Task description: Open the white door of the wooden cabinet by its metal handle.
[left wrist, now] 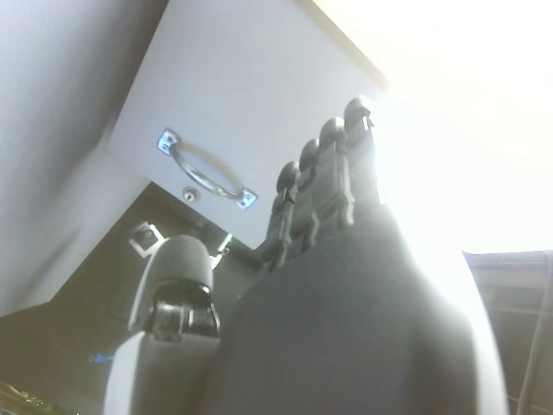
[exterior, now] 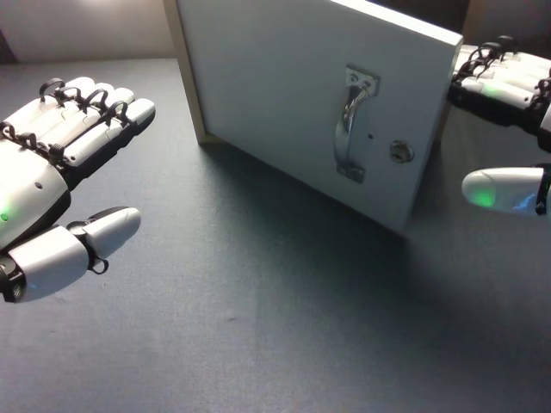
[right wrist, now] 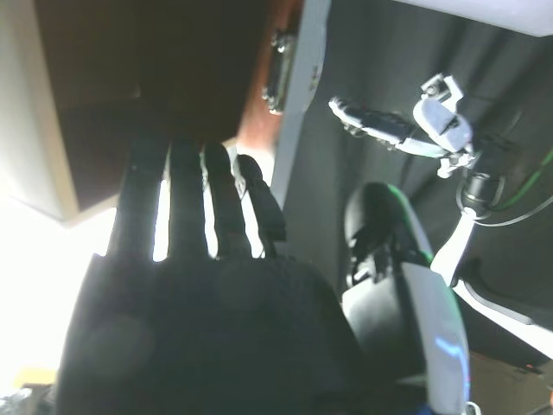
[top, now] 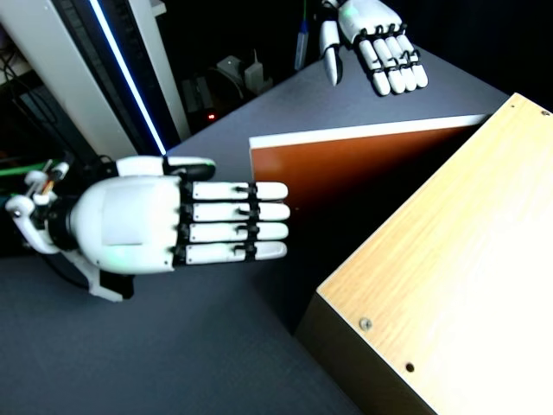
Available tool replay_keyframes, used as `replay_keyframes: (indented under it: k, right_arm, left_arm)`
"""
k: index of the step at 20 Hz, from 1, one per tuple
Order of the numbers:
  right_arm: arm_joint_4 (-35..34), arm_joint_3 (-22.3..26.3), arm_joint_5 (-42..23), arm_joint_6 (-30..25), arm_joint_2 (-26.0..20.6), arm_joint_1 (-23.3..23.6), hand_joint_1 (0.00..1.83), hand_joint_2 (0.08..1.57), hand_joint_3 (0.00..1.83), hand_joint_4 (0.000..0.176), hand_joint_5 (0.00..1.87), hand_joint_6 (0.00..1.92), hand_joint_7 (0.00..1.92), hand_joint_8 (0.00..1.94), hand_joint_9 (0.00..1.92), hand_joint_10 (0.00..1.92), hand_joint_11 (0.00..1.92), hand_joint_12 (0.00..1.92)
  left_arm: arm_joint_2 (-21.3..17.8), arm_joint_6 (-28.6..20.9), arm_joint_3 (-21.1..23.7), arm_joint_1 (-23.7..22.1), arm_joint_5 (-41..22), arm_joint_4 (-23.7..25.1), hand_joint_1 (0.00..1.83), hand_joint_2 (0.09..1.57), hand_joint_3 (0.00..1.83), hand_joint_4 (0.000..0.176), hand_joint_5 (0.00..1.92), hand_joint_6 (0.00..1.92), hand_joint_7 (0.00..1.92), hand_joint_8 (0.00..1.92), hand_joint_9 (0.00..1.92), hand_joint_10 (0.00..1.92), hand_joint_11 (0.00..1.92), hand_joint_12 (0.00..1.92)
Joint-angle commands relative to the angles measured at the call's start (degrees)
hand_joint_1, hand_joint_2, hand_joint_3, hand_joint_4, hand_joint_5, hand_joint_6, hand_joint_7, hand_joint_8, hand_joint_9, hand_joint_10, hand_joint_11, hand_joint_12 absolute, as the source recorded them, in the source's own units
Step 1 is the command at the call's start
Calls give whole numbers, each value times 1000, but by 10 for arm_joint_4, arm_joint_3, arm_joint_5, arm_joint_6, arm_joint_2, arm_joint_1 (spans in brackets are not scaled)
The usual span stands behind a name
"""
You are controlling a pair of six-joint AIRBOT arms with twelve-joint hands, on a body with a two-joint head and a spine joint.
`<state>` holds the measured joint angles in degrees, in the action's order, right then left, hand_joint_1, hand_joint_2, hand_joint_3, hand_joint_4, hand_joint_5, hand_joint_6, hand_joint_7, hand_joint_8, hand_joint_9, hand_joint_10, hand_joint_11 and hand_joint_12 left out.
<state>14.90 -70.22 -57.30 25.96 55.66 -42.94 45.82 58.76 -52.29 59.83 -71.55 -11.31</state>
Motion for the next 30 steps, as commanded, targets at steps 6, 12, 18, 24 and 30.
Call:
replay_keyframes:
  k: [6,12,18,24,30]
  right_arm:
    - [29,9,-85,-23,7,5,0,1363,21,0,0,0,0,0,0,0,0,0]
    - [62,6,-86,-35,30,16,0,1410,25,0,0,0,0,0,0,0,0,0]
    - [100,2,-85,-60,57,33,0,1427,18,0,0,0,0,0,0,0,0,0]
    - [131,2,-79,-67,78,58,0,1425,11,0,0,0,0,0,0,0,0,0]
    - [146,-4,-75,-70,113,79,0,1435,9,0,0,0,0,0,0,0,0,0]
  left_arm:
    - [-6,-2,-2,4,-69,-10,0,1512,2,0,8,1,0,0,0,0,0,0]
    - [-7,-2,-4,8,-65,-19,0,1520,4,0,12,1,0,0,0,0,0,0]
    - [-6,-2,-5,10,-65,-26,0,1528,5,0,30,9,0,0,0,0,16,7]
    - [-5,-2,-5,10,-67,-29,0,1432,0,0,36,7,0,0,17,7,92,41]
    - [-5,-2,-5,10,-67,-30,0,1413,0,0,0,0,0,0,0,0,0,0]
